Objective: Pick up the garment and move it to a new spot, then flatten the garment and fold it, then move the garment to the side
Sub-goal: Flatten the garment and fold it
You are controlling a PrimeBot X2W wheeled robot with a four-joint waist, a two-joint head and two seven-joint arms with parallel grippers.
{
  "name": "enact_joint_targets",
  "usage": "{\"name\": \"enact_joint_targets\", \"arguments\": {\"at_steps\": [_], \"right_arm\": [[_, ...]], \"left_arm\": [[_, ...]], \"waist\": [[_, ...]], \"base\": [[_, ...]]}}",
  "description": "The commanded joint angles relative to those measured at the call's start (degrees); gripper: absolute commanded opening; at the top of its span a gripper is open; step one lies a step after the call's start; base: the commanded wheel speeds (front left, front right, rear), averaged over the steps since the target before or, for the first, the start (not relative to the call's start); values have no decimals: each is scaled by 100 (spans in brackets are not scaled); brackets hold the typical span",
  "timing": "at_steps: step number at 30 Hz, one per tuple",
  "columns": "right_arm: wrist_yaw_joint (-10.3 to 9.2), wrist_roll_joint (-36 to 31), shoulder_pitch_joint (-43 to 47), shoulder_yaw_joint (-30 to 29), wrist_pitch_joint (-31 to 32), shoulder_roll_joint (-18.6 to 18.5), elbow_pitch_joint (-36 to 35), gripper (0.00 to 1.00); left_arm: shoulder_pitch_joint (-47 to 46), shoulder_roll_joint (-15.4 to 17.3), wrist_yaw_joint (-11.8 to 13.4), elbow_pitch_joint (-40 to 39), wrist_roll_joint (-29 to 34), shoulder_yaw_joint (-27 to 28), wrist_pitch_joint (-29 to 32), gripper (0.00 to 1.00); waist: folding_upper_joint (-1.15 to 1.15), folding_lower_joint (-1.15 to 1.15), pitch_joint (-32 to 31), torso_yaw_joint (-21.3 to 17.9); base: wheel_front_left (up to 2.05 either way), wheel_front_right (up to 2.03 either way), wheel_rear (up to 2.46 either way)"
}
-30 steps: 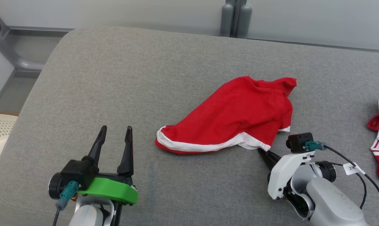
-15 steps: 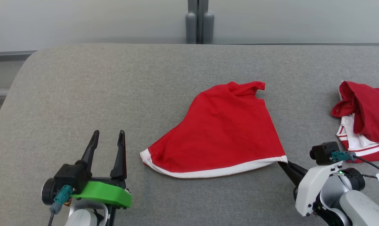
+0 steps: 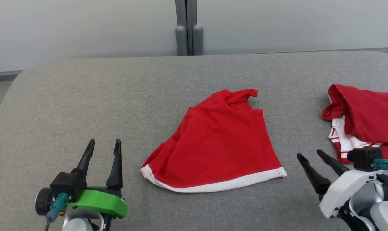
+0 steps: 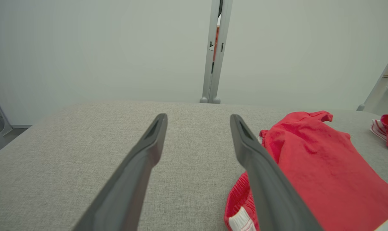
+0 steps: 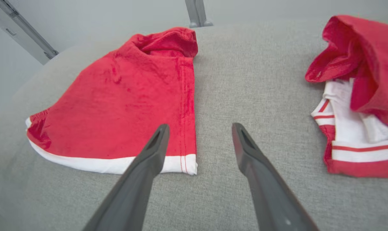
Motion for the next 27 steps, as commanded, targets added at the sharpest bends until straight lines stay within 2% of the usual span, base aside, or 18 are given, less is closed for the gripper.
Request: {"name": "enact_joint_targets", "arguments": {"at_steps": [1, 7, 11, 14, 19, 27], "right_arm": [[-5, -114, 189, -201, -220, 24, -141, 100], [-4, -696, 386, -1007, -1296, 524, -765, 100], [-3, -939, 454, -1110, -1836, 790, -1017, 100], [-3, -1054, 606, -980, -2013, 800, -925, 100], [-3, -1188, 769, -820, -2223, 837, -661, 100], [-3, -1104, 642, -681, -2330, 773, -426, 100]], "left_arm": [[132, 78, 33, -20, -32, 29, 5, 100], [329, 235, 123, -237, -76, 135, 63, 100], [532, 292, 162, -312, -85, 151, 60, 100], [657, 216, 206, -389, -133, 199, 35, 100], [886, 114, 140, -397, -77, 138, -5, 100], [852, 70, 109, -380, -21, 137, -20, 100]], "waist": [[-1, 0, -244, -75], [-1, 0, -433, -302], [-1, 0, -463, -439], [-1, 0, -483, -477], [-1, 0, -503, -497], [-1, 0, -505, -511]], "base": [[0, 0, 0], [0, 0, 0], [0, 0, 0], [0, 0, 0], [0, 0, 0], [0, 0, 0]]}}
